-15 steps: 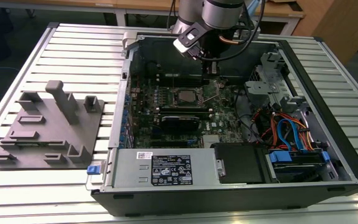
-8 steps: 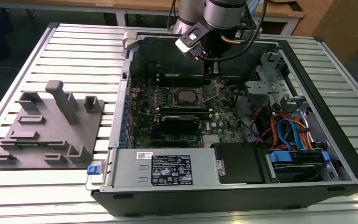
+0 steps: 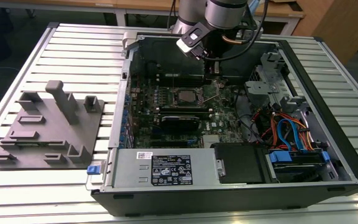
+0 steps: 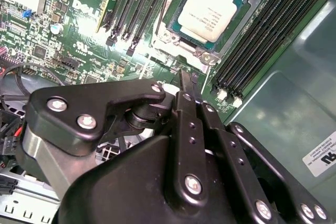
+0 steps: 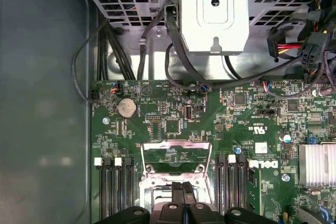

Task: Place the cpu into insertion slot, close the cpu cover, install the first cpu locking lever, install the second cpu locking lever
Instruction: 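Close the cpu cover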

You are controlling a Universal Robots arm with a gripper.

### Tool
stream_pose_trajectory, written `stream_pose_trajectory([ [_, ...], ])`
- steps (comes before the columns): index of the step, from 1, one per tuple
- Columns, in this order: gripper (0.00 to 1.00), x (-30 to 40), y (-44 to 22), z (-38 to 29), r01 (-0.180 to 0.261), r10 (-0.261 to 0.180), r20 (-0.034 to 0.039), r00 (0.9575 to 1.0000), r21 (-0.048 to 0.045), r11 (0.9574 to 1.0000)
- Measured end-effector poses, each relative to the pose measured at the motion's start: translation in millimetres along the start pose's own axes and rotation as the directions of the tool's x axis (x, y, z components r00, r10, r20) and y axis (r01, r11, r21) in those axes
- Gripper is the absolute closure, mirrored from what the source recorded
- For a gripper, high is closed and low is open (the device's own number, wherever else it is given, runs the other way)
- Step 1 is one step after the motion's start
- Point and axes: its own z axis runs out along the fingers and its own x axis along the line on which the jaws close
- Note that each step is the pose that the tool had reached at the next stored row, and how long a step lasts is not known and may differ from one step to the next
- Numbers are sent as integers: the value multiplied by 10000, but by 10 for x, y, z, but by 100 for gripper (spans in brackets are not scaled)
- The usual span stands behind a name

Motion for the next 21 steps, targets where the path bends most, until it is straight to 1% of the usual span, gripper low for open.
stream_pose_trajectory([
  [7,90,1,20,0,1,-1,0,10000,0,10000],
  [21,90,17,154,3,0,0,0,10000,0,10000],
])
